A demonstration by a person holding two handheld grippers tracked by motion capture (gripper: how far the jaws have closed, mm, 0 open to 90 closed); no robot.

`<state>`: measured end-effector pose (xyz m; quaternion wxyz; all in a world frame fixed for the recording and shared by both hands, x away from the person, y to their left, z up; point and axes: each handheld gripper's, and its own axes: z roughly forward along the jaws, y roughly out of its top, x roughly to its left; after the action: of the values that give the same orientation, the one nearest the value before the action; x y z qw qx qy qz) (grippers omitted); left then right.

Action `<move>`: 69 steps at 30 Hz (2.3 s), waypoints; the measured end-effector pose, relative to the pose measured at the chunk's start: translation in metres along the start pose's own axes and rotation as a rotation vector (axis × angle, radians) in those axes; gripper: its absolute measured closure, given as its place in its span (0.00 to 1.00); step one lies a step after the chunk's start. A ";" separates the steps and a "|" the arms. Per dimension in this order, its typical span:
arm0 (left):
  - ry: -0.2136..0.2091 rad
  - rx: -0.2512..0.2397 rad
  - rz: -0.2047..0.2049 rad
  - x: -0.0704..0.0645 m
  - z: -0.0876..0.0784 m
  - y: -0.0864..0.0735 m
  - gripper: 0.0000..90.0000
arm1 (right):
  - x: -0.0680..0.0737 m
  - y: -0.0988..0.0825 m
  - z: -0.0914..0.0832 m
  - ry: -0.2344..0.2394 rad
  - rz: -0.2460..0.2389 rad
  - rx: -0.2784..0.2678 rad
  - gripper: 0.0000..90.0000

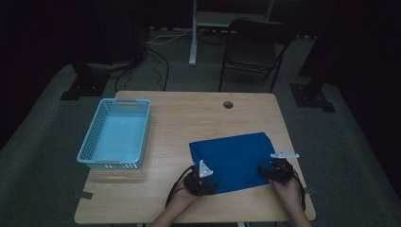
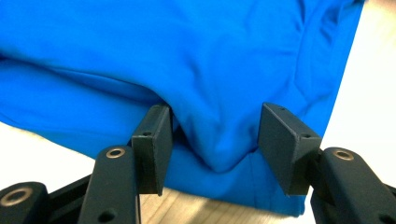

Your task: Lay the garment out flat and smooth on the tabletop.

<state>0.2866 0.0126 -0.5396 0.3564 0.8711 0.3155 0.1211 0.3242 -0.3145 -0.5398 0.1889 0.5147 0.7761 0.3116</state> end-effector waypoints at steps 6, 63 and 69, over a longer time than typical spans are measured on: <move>0.012 0.005 0.021 0.003 -0.010 -0.011 0.51 | 0.016 -0.007 -0.003 0.016 -0.038 -0.010 0.32; -0.122 0.077 0.110 -0.005 -0.019 0.005 0.95 | 0.045 -0.006 -0.050 0.220 -0.356 0.002 0.91; -0.134 0.045 0.096 0.005 -0.029 0.018 0.95 | 0.046 0.038 -0.049 0.196 -0.345 -0.046 0.91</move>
<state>0.2857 0.0219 -0.5064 0.3508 0.8991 0.2517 0.0725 0.3017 -0.2762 -0.4763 0.1749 0.3369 0.8600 0.3410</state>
